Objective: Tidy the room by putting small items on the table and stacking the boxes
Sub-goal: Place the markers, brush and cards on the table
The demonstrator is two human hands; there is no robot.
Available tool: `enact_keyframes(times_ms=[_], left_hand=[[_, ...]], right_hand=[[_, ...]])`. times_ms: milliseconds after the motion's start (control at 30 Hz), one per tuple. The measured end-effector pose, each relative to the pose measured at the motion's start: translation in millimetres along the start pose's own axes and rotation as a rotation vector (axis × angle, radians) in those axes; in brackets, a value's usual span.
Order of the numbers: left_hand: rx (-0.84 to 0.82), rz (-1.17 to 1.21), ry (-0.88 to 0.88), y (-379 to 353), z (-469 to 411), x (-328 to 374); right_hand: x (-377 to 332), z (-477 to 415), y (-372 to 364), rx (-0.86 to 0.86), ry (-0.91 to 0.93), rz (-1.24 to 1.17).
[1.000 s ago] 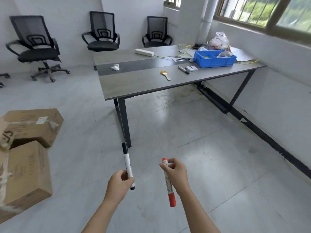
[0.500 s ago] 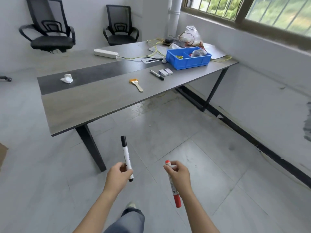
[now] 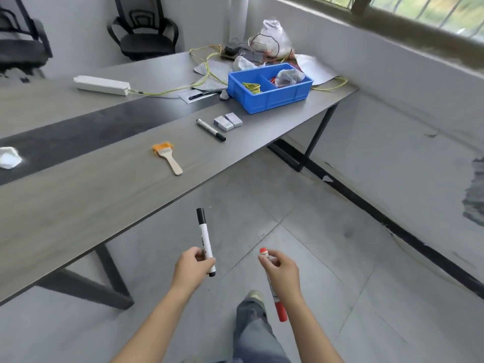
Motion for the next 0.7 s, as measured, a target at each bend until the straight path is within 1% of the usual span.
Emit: enact_keyframes(times_ms=[167, 300, 433, 533, 600, 667, 700], left_hand=[[0.091, 0.017, -0.025, -43.4, -46.4, 63.5], [0.16, 0.023, 0.056, -66.9, -64.4, 84.3], [0.261, 0.013, 0.144, -67.4, -79.6, 89.4], [0.341, 0.016, 0.196, -57.7, -97.7, 88.3], [0.359, 0.014, 0.221, -54.8, -108.5, 93.7], [0.408, 0.022, 0.234, -45.4, -144.2, 97.8], [0.404, 0.017, 0.242, -47.2, -148.6, 101.8]], right_hand=[[-30.4, -111.1, 11.0, -0.021, 0.032, 0.018], [-57.0, -176.9, 12.2, -0.069, 0.068, 0.025], [-56.7, -208.2, -11.1, -0.181, 0.063, 0.067], [-59.1, -219.2, -37.1, -0.3, 0.066, 0.1], [-69.7, -225.9, -48.0, -0.333, 0.092, 0.123], [-89.7, -249.4, -81.5, -0.377, 0.134, 0.136], [-95.0, -254.4, -83.5, -0.379, 0.144, 0.149]])
Point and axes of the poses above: each hand's wrist, its own z-axis away from the middle knuckle, its own y-axis out of the back of the hand, x = y × z, the point moved 3 cm from there along -z, towards the middle knuckle, and after that the axes turned 10 degrees about x, right-handed, at the moved point
